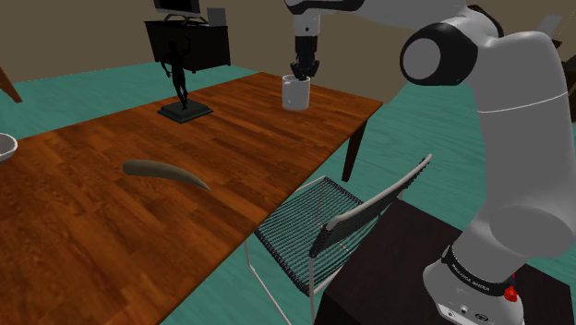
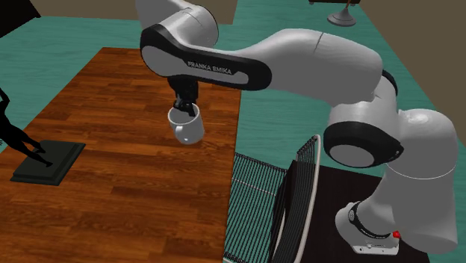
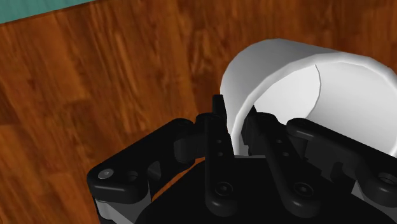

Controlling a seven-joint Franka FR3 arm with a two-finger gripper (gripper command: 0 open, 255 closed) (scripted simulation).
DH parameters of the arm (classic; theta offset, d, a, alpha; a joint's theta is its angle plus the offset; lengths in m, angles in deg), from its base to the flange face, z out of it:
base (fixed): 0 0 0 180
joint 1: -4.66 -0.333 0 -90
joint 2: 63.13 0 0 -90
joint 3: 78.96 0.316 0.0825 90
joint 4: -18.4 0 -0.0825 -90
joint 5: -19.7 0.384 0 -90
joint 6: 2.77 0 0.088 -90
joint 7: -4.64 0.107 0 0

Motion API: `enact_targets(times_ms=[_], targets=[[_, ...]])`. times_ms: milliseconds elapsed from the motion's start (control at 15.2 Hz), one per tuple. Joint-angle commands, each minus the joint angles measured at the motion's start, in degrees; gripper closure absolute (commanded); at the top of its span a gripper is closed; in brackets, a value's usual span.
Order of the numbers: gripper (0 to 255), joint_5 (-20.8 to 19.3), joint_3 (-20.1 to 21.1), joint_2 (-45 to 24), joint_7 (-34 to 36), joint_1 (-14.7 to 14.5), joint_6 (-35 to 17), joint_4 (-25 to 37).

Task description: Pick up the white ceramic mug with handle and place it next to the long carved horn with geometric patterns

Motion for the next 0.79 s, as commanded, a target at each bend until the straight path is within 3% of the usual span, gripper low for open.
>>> enact_targets(times_ms=[0,396,726], targets=[[255,-0.22,0.42,1.32,2.22,-2.00,-0.71,-1.95],[255,-0.28,2.10,1.13,9.04,-7.30,-0.58,-1.43],[255,-0.07,3.51,-1.36,14.71,-11.34,0.92,2.79]])
